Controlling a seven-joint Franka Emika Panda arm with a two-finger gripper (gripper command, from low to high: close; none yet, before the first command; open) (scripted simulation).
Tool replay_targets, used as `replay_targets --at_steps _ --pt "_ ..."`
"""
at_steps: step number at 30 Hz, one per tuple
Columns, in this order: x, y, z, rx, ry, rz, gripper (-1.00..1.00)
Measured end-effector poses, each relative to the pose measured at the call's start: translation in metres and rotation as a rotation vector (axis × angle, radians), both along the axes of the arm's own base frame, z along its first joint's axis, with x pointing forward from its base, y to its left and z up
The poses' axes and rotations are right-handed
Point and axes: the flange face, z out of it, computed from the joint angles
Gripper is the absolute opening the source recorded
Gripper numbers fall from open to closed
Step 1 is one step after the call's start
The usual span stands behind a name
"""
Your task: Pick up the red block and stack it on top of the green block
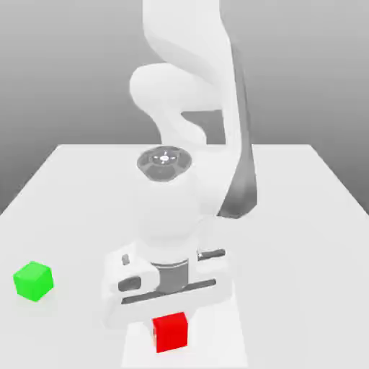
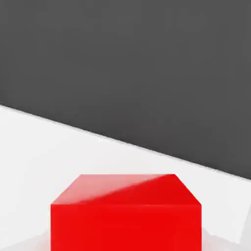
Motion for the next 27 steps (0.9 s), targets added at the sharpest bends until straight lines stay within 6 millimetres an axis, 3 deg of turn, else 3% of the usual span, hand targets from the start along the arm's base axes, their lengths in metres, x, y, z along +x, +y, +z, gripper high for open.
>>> replay_targets --at_steps 4,8,13,18,19,27 --pt "-0.012 -0.059 0.017 -0.015 -0.002 -0.062 -1.0" --pt "-0.036 -0.127 0.028 -0.023 -0.002 -0.143 -1.0" --pt "-0.085 -0.21 0.038 -0.021 0.0 -0.261 -1.0" --pt "-0.143 -0.272 0.044 -0.003 0.0 -0.359 -1.0" --pt "-0.151 -0.28 0.042 -0.001 -0.001 -0.375 -1.0" --pt "-0.145 -0.276 -0.008 0.0 -0.003 -0.35 -1.0"
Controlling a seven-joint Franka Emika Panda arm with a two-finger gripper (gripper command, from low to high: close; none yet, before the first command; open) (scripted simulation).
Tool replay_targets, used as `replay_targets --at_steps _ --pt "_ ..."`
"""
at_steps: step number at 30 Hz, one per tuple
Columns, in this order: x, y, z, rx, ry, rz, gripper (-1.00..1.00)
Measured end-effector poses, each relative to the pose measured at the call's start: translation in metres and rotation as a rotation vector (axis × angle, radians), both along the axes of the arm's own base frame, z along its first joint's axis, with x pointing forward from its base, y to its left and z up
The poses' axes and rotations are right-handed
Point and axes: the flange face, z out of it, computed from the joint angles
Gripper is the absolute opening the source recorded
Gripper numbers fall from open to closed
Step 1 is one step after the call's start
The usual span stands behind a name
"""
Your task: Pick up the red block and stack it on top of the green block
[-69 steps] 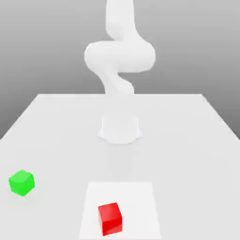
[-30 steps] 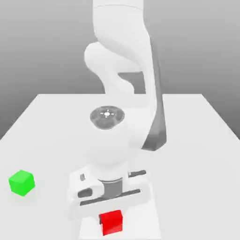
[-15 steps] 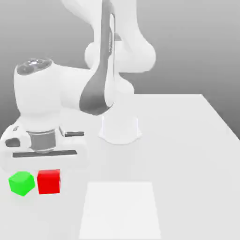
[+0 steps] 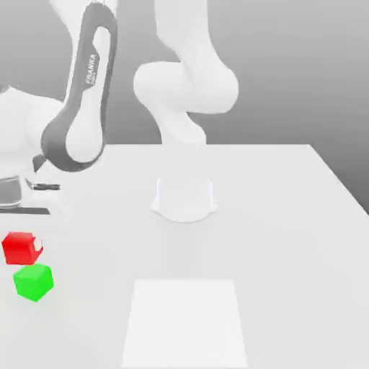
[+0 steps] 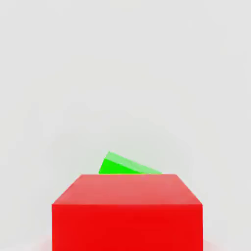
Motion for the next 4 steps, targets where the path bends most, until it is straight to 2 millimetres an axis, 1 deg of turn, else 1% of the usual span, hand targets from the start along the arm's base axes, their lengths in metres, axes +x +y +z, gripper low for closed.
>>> replay_targets --at_steps 1,4 --pt "-0.0012 0.0004 -0.0082 0.001 0.002 -0.001 1.0" --pt "-0.0012 0.0004 -0.0082 0.001 0.002 -0.001 1.0"
